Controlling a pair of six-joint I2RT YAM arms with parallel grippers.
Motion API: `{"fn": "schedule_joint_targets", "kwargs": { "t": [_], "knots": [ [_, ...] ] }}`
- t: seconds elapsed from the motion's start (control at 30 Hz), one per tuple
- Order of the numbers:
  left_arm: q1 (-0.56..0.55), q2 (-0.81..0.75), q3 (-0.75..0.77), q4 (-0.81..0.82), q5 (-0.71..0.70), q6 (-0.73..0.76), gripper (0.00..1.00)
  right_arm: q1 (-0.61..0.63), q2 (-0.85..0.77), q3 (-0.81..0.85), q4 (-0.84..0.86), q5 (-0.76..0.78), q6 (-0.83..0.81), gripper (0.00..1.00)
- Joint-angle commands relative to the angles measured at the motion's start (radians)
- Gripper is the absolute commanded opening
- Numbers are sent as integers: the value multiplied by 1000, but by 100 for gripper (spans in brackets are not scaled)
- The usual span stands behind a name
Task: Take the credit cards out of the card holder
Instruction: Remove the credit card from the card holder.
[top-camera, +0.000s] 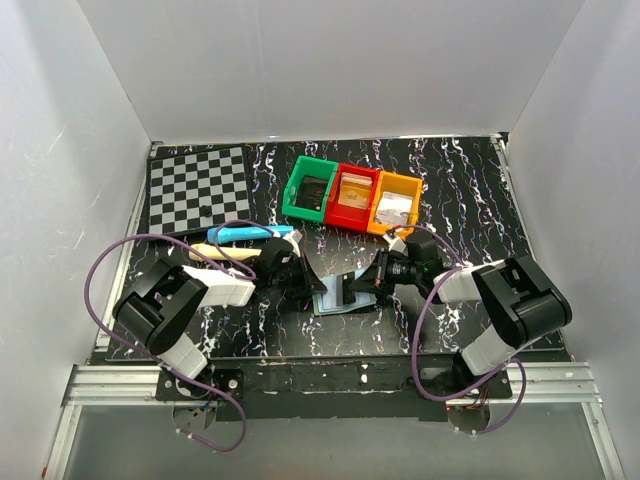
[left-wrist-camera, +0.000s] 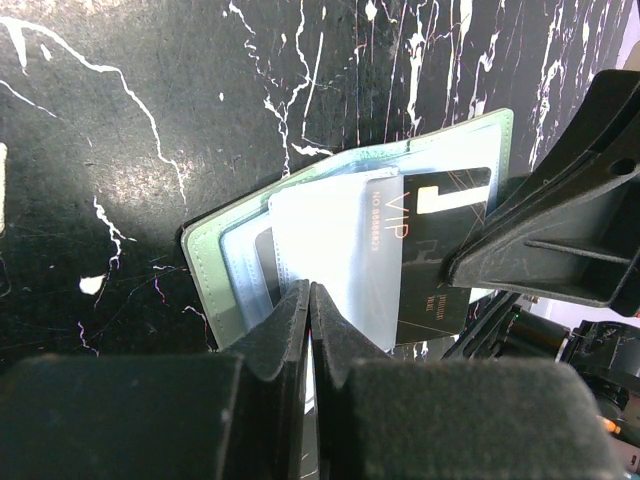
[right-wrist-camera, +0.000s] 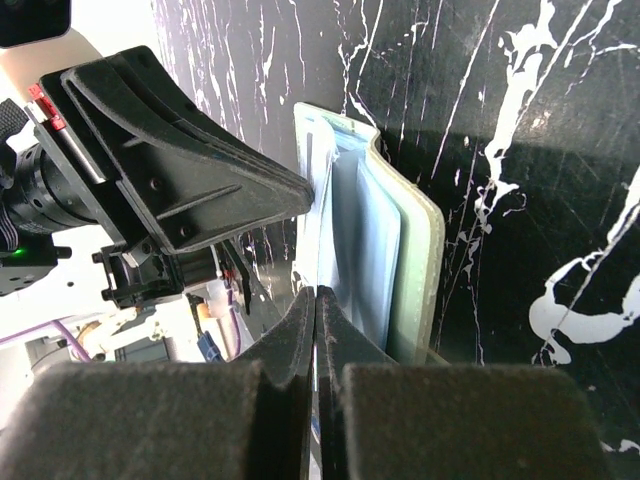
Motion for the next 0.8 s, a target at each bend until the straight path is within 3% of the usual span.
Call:
{"fn": "schedule_joint_targets", "kwargs": {
  "t": [0.0,0.5,0.77],
  "knots": [
    [-5,19,-52,-187,-77,39,0,-15,-57,6,-33,-5,-40,1],
    [-5,-7,-46,-207,-88,44,0,-28,-173,81,-330,18,-158,1],
    [-5,-27,-44,-199,-83,59,0,-28,-219,95,-395,27,-178,1]
  ]
}}
